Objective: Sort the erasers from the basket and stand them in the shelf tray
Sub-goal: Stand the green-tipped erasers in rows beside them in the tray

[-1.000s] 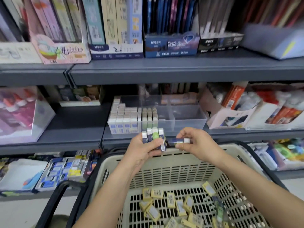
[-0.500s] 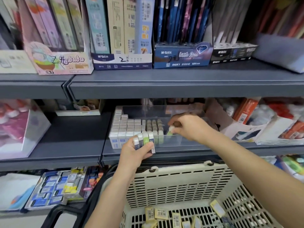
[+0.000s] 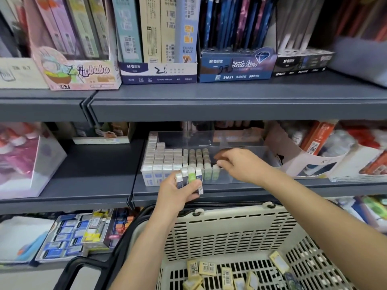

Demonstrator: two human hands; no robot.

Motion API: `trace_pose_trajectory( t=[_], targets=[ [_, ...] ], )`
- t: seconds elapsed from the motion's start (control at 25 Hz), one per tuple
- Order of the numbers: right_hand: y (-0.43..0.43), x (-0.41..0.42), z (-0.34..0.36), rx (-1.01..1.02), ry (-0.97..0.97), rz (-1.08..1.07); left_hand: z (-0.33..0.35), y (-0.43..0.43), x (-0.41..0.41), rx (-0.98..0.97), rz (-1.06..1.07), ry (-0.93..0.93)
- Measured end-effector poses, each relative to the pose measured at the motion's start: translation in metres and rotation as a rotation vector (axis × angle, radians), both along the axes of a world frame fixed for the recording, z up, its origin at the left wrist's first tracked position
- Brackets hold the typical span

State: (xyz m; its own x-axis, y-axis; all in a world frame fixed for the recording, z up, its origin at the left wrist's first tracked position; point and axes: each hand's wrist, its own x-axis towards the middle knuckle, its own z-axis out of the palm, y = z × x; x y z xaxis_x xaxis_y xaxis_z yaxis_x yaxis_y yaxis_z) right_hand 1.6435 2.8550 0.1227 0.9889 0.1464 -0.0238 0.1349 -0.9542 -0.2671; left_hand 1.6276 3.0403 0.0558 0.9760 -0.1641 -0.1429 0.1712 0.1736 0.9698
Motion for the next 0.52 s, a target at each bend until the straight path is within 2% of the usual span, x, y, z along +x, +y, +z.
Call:
trace_pose_trajectory(
  t=[0.08,0.2,0.32,0.52],
  targets=[
    [0.006,-0.015,0.000,0.170,-0.130,-0.017,0.002,0.000,-0.002,-0.025,-0.007,0.007],
    [0.016,-0.035,0.001,0.451,-0.048,0.019,0.006,-0.007,-0.006,0.027,-0.078,-0.025],
    [0.011,-0.037,0.005,0.506,0.005,0.017,0.008,-0.016,-0.008,0.052,-0.137,-0.032],
    [0.002,-0.033,0.007,0.603,0.149,0.070,0.006,-0.014,-0.003,-0.083,-0.259,0.040]
  ],
)
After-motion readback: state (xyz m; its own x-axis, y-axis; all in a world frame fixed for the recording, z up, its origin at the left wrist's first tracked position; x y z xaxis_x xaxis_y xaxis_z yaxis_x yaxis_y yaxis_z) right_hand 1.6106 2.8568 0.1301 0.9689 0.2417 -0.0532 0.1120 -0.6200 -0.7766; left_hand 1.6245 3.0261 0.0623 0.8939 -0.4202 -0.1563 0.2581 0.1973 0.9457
